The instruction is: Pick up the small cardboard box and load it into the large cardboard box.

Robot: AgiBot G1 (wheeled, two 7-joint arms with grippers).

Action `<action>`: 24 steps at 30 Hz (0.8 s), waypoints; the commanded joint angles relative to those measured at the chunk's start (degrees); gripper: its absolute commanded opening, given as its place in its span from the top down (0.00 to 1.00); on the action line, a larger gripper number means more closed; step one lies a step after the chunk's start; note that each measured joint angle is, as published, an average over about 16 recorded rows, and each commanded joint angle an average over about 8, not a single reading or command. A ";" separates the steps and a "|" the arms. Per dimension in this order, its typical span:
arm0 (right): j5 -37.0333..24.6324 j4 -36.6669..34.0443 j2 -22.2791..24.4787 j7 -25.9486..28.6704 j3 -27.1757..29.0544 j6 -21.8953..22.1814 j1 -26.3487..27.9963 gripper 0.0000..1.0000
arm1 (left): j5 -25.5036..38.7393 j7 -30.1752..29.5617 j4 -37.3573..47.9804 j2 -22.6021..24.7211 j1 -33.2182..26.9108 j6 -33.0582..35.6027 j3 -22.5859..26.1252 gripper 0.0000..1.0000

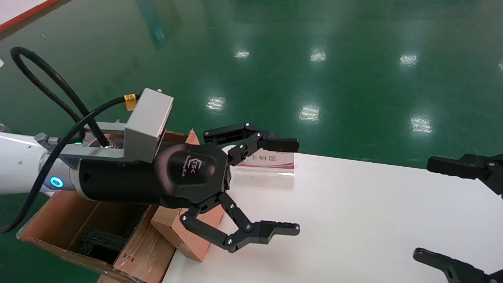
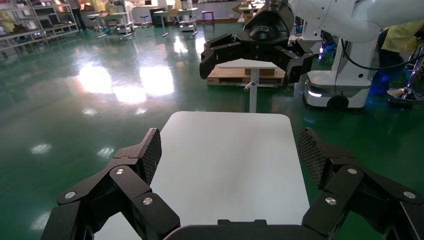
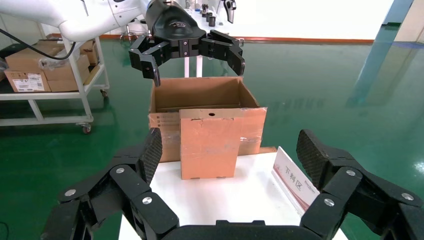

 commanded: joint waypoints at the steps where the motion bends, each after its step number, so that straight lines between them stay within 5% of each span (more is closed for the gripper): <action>1: 0.00 0.00 0.00 0.00 0.00 0.00 0.00 0.00 | 0.00 0.00 0.00 0.00 0.00 0.00 0.00 0.00; 15: 0.00 -0.01 0.00 -0.01 -0.01 0.00 0.00 0.00 | 0.57 -0.09 -0.10 -0.15 -0.10 -0.05 0.21 0.00; 24: 0.02 -0.05 0.00 -0.03 -0.05 -0.01 0.03 0.00 | 7.51 -2.45 -1.93 -0.95 -3.90 -0.40 2.92 0.00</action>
